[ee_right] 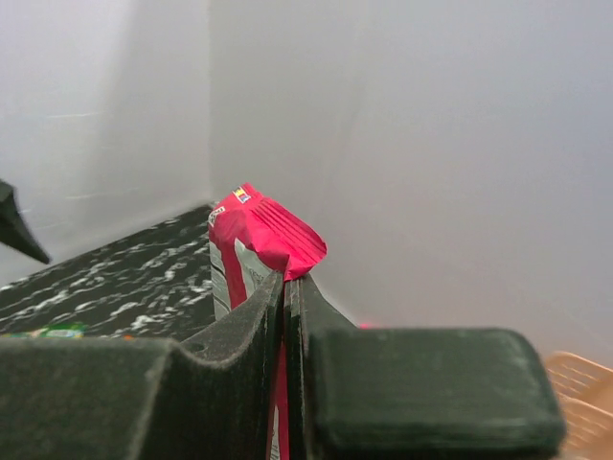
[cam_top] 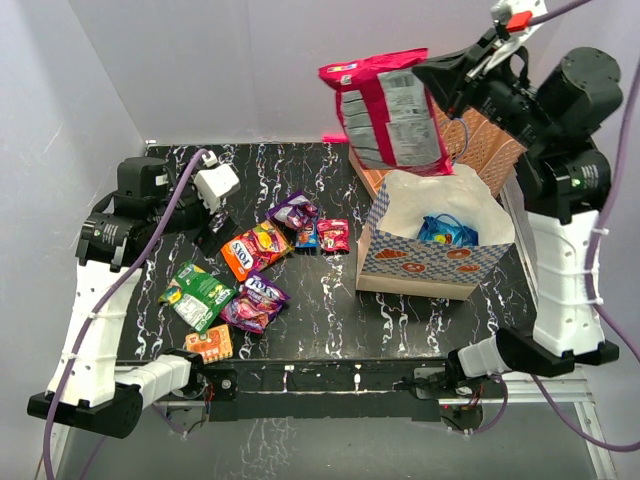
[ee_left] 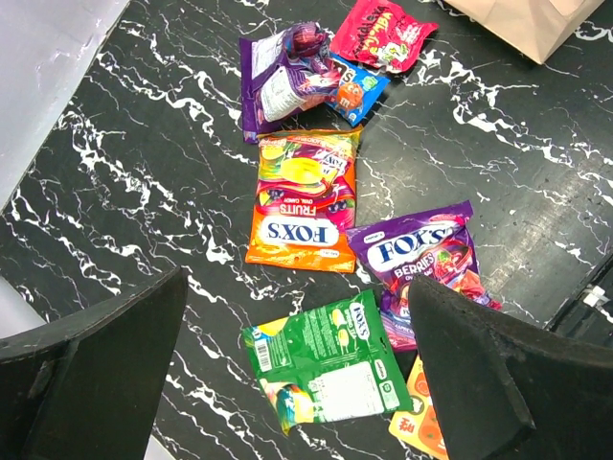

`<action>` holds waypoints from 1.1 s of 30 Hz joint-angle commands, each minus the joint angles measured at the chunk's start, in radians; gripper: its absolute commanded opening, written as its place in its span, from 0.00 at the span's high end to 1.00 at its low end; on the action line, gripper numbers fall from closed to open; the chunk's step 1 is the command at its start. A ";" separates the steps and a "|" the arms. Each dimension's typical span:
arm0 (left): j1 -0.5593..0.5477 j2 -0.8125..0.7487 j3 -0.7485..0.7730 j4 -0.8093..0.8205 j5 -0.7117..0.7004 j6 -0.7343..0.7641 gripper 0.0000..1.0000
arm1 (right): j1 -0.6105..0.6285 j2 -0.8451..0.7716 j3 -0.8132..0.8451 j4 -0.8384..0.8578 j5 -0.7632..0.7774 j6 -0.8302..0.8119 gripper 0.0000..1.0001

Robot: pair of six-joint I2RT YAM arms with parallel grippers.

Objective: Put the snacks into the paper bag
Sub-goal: Place the snack in the paper bag.

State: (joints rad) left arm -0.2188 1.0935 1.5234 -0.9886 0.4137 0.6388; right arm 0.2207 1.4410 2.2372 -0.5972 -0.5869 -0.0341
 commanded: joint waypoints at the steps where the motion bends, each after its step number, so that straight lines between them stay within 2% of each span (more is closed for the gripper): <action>1: 0.005 -0.001 -0.005 0.032 0.029 -0.014 0.02 | -0.037 -0.089 0.035 -0.008 0.187 -0.072 0.92; 8: 0.004 0.004 -0.020 0.044 0.062 -0.014 0.02 | -0.091 -0.170 -0.016 -0.056 0.320 -0.161 0.92; 24: 0.005 0.005 -0.030 0.039 0.113 -0.007 0.02 | -0.103 -0.322 -0.475 -0.051 0.339 -0.296 0.92; 33: 0.004 0.002 -0.055 0.042 0.130 0.005 0.01 | -0.110 -0.405 -0.615 -0.100 0.270 -0.333 0.92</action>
State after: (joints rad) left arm -0.2188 1.1107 1.4792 -0.9440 0.5037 0.6304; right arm 0.1162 1.1194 1.6276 -0.7631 -0.2859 -0.3313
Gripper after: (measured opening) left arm 0.983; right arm 0.081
